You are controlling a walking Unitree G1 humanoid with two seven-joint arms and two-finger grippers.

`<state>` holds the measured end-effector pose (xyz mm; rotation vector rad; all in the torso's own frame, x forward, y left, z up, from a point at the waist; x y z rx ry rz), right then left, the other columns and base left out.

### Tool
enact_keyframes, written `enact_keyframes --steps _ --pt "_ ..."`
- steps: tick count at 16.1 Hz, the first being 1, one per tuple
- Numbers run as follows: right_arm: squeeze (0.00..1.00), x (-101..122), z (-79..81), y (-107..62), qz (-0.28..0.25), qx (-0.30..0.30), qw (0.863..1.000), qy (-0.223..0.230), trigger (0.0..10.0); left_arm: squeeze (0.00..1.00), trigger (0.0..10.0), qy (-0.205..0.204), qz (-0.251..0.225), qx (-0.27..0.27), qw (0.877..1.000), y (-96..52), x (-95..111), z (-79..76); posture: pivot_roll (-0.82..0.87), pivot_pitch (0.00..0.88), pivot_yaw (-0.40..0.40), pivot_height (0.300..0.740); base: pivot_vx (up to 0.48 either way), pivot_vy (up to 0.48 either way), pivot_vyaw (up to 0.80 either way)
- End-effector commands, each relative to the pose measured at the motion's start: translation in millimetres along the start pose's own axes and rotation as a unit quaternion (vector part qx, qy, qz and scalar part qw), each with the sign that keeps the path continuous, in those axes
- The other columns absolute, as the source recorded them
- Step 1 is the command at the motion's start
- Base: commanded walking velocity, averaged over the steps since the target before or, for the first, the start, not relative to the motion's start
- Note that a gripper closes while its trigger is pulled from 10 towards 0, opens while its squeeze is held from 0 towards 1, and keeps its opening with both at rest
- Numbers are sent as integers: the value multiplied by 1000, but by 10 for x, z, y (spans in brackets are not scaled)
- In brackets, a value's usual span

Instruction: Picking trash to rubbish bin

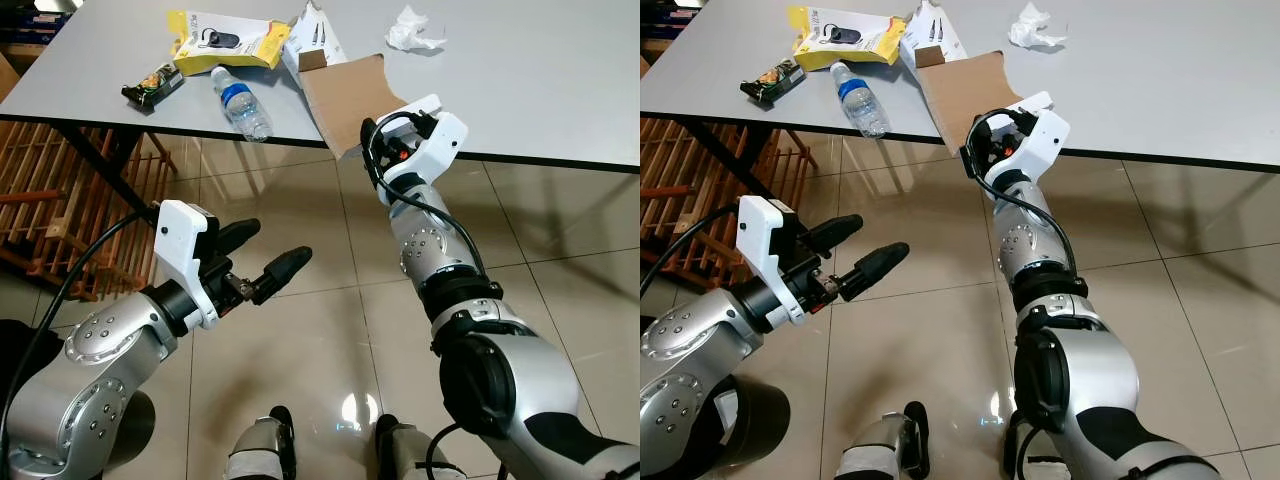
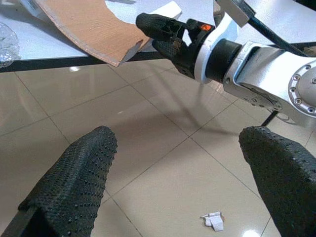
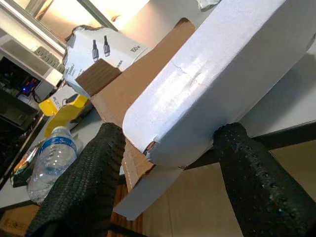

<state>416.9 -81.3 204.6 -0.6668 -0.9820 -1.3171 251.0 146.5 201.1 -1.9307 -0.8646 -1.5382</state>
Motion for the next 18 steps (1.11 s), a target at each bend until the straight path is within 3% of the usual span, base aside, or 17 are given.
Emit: enact_keyframes --steps 1,18 --pt "0 -20 38 4 0 6 1000 8 0 0 10000 7 7 -1 1000 -27 -5 -29 197 302 94 740 0 0 0" --pt "0 -67 -10 -16 -1 -11 1000 7 0 0 10000 12 11 -2 1000 -18 -8 -42 203 307 100 740 0 0 0"
Point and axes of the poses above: a point about 5 cm out from each wrist's last joint towards the gripper, its own y axis pointing out of the wrist towards the gripper, its own x axis along the axis of the wrist's last joint, z = x × y, the point moved 1 cm from there along y, pointing out of the wrist towards the gripper, and after that the axes turned 8 degrees about -y, right-handed, at the moved point
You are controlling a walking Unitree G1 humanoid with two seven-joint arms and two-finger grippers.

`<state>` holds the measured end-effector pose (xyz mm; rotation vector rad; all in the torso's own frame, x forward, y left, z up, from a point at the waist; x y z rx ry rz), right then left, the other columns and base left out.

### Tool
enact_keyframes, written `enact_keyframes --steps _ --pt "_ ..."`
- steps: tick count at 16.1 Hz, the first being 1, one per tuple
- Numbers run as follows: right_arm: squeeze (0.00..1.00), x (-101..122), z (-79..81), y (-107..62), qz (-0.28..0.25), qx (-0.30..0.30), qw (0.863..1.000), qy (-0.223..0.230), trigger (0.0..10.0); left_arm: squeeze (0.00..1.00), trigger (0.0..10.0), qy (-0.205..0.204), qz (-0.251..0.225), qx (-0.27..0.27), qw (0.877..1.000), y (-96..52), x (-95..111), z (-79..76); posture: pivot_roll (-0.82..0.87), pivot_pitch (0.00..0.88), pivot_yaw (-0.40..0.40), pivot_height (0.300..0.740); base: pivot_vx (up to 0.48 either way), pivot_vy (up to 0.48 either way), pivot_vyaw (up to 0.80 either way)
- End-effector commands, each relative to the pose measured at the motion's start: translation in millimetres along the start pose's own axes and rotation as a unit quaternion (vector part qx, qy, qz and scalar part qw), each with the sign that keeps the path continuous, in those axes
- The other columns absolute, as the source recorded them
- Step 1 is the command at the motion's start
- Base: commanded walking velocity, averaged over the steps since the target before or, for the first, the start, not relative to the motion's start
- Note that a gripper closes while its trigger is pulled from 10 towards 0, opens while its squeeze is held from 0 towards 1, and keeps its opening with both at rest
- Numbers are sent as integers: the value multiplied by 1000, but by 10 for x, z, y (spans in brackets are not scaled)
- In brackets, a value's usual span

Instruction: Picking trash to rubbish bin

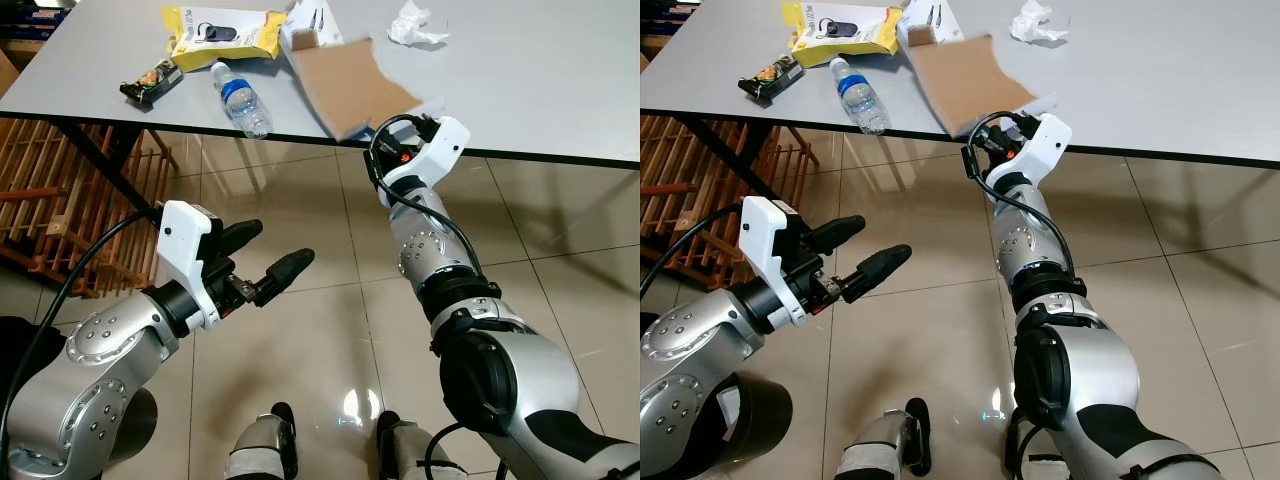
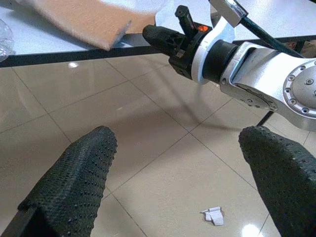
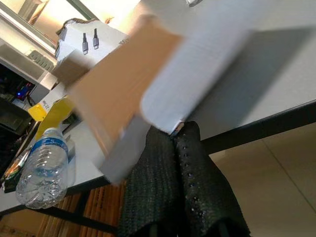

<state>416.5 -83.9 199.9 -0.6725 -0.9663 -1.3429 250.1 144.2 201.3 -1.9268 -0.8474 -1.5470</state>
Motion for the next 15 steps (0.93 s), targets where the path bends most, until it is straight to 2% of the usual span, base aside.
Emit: enact_keyframes --steps 1,2,3,4,5,6,8,10,11,12,13,14,15 --pt "0 -43 31 -3 7 -3 1000 -4 0 0 10000 7 7 1 1000 -23 -4 -19 203 307 100 740 0 0 0" --pt "675 -62 33 -6 11 -9 1000 -12 8471 0 10000 10 6 -1 1000 -19 0 -22 203 304 102 740 0 0 0" --pt "945 -63 36 -7 10 -10 1000 -14 2078 0 10000 8 6 0 1000 -14 -1 -19 204 304 101 740 0 0 0" --pt "31 -60 29 -7 9 -14 1000 -18 0 0 10000 7 7 1 1000 -16 -6 -14 205 304 101 740 0 0 0" --pt "0 -59 25 -7 9 -15 1000 -18 0 0 10000 7 7 1 1000 -19 -7 -12 205 304 101 740 0 0 0" --pt "0 -57 20 -7 9 -16 1000 -19 1569 0 10000 7 7 2 1000 -21 -7 -11 205 303 100 740 0 0 0" --pt "0 -44 3 -5 7 -21 1000 -21 627 0 10000 8 6 2 1000 -17 -6 -11 205 300 100 740 0 0 0" --pt "0 -37 3 -2 6 -23 999 -21 863 0 10000 8 6 2 1000 -13 -5 -9 206 299 100 740 0 0 0" --pt "0 -34 4 0 6 -25 999 -25 3451 0 10000 9 5 2 1000 -11 0 -8 206 299 99 740 0 0 0" --pt "0 -32 2 2 8 -28 999 -31 9725 0 10000 9 4 3 1000 -8 4 -5 208 296 99 740 0 0 0" --pt "0 -32 2 4 9 -30 999 -34 10000 0 10000 9 4 3 1000 -6 5 -4 210 297 99 740 0 0 0" --pt "855 -32 -1 4 9 -32 999 -35 10000 0 10000 9 4 3 1000 -7 4 -8 210 297 99 740 0 0 0" --pt "1000 -29 -2 4 7 -35 999 -35 10000 0 10000 9 4 2 1000 -10 0 -14 210 297 99 740 0 0 0"
Point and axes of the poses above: a point about 5 cm out from each wrist's last joint towards the gripper, its own y axis pointing out of the wrist towards the gripper, its own x axis along the axis of the wrist's last joint, z = x × y, the point moved 1 cm from there along y, pointing out of the wrist towards the gripper, and after that the axes turned 8 degrees about -y, right-handed, at the moved point
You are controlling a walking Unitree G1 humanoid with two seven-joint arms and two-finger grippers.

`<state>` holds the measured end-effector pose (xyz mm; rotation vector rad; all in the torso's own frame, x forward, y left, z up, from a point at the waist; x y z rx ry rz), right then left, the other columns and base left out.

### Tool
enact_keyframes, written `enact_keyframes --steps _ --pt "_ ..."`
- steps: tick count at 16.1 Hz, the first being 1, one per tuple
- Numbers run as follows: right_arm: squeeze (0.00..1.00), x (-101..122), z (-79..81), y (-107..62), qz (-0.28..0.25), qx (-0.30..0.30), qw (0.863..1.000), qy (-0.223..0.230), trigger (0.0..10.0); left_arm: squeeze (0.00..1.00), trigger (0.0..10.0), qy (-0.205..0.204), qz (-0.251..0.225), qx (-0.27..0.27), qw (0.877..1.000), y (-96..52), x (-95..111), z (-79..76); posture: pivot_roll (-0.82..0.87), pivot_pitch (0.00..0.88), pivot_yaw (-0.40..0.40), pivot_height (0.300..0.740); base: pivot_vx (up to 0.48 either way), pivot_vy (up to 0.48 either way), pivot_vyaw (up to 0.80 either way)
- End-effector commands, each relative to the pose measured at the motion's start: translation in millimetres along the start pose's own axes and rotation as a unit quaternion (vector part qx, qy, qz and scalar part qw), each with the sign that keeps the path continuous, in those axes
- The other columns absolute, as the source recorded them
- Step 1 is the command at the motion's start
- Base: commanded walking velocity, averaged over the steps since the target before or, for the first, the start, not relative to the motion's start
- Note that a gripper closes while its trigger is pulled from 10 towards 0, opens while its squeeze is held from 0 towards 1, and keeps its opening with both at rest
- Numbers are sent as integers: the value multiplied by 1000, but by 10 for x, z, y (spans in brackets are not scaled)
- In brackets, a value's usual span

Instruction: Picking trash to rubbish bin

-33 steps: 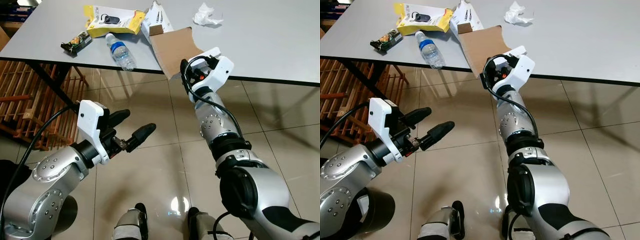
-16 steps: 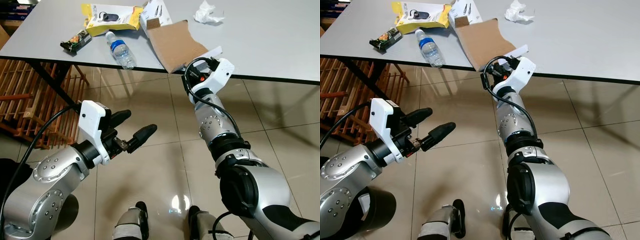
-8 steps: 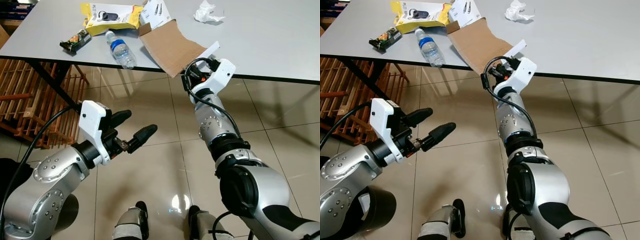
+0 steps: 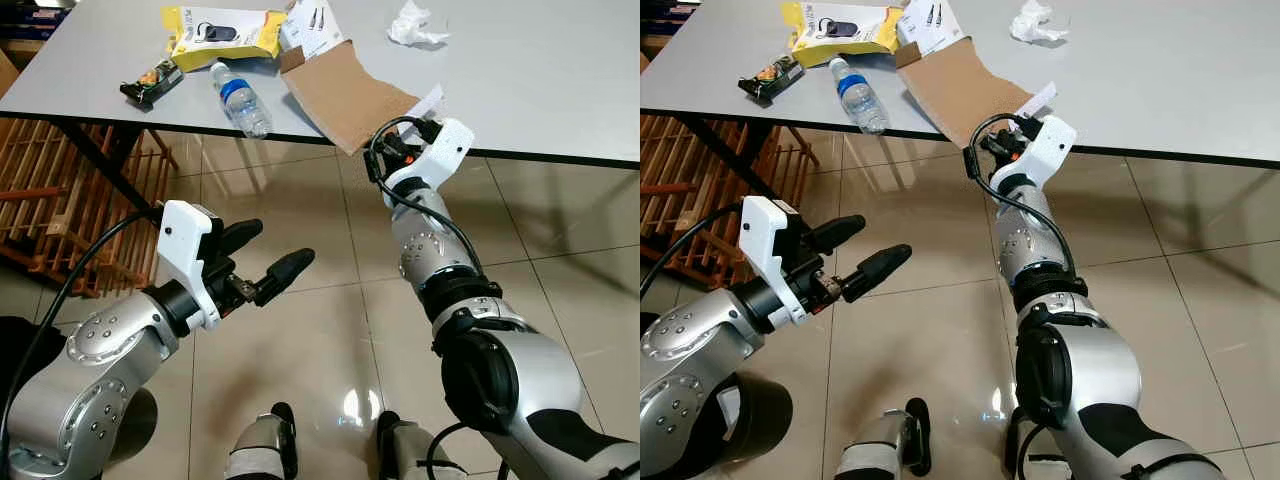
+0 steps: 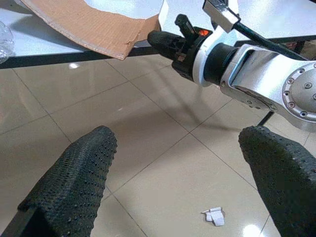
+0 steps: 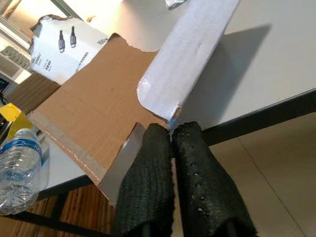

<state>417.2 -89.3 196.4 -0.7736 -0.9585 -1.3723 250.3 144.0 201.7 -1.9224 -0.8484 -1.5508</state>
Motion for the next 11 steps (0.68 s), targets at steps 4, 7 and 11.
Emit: enact_keyframes --steps 4,7,11 --pt "1000 22 78 18 -6 -10 1000 -16 10000 0 10000 8 6 2 1000 -14 2 -11 217 295 101 740 0 0 0" --pt "1000 47 79 29 -9 -19 1000 -10 10000 0 10000 9 6 2 1000 -20 6 -5 221 294 103 740 0 0 0" --pt "1000 91 179 48 -17 -9 1000 -16 10000 0 10000 10 7 3 1000 -34 6 -4 229 292 103 740 0 0 0"
Point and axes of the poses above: a point about 5 cm out from each wrist's last joint towards the gripper, its own y axis pointing out of the wrist towards the gripper, its own x axis along the axis of the wrist's last joint, z = x × y, the point moved 1 cm from there along y, pointing out of the wrist towards the gripper, and after that the axes turned 8 degrees about -y, right-handed, at the moved point
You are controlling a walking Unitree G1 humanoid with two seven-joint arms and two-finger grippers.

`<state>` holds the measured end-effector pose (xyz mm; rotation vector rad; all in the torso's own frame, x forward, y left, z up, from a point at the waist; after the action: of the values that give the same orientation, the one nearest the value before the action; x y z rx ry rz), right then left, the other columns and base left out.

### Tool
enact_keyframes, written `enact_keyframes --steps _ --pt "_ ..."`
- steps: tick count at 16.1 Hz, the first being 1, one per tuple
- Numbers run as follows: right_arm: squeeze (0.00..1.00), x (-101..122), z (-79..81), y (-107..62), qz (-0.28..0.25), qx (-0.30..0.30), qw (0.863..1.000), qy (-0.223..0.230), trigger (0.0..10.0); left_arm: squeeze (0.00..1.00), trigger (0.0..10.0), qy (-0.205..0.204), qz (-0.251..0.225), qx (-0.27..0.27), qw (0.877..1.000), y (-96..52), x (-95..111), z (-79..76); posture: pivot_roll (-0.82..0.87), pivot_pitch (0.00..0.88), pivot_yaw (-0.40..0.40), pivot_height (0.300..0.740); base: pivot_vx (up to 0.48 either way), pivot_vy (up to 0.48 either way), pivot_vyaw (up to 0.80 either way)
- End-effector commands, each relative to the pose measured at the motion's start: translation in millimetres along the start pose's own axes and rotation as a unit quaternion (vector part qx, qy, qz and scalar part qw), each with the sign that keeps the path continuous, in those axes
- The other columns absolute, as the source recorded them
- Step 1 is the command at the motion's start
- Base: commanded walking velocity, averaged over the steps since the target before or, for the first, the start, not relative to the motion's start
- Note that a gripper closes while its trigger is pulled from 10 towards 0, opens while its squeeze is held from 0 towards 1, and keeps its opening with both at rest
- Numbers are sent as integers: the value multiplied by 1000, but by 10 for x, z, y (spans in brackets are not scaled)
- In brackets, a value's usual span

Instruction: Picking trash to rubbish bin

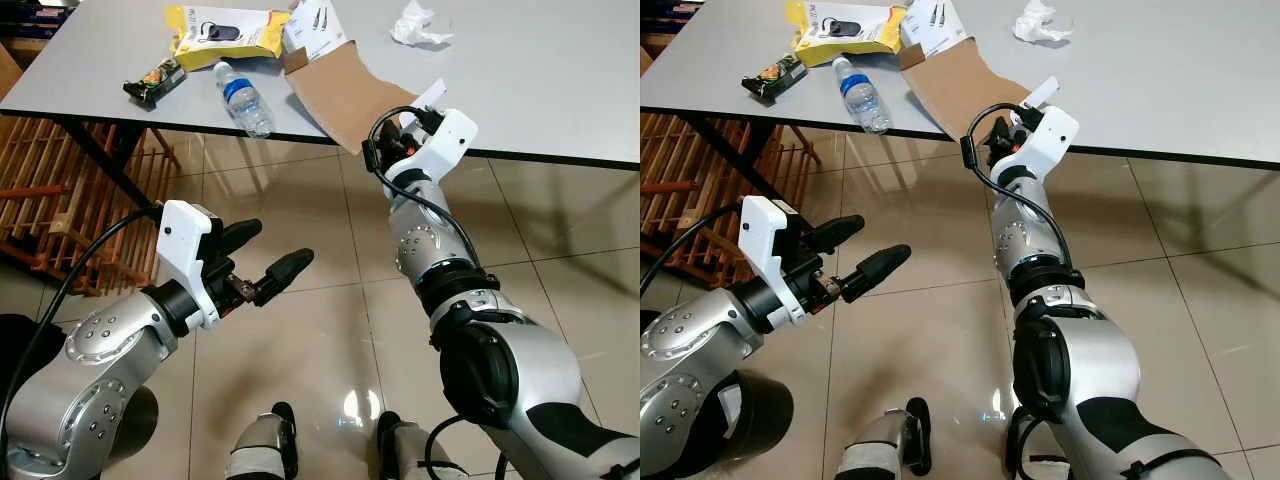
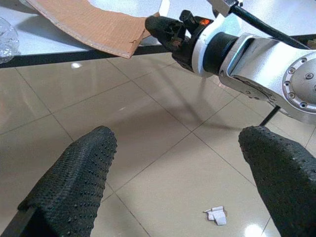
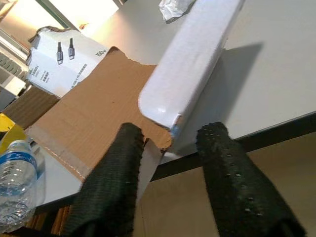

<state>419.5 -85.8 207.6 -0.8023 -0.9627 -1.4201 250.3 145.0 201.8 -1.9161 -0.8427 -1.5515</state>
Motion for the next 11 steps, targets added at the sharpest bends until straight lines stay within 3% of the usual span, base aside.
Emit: enact_keyframes --steps 1,6,8,9,10,11 --pt "1000 17 134 11 -3 11 1000 -15 10000 0 10000 8 5 3 1000 -29 4 -4 229 292 103 740 0 0 0" --pt "1000 89 58 39 -9 -8 1000 -23 10000 0 10000 8 7 4 1000 -64 2 -25 250 304 104 740 0 0 0" --pt "835 114 36 47 -11 -13 1000 -24 10000 0 10000 7 9 5 1000 -82 -1 -35 258 313 107 740 0 0 0" --pt "639 127 29 52 -13 -15 1000 -24 10000 0 10000 7 10 5 1000 -91 -5 -43 259 314 108 740 0 0 0" --pt "0 149 13 58 -16 -18 999 -24 10000 0 10000 6 12 4 1000 -105 -8 -55 265 324 107 740 0 0 0" --pt "0 164 -9 61 -18 -23 999 -25 10000 0 10000 7 15 5 1000 -123 -11 -62 272 330 109 740 0 0 0"
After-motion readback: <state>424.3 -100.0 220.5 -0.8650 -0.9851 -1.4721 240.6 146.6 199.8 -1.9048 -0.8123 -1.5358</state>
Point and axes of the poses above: a point about 5 cm out from each wrist's last joint towards the gripper, its own y axis pointing out of the wrist towards the gripper, its own x axis along the axis of the wrist's last joint, z = x × y, the point moved 1 cm from there along y, pointing out of the wrist towards the gripper, and after that the axes turned 8 degrees about -y, right-handed, at the moved point
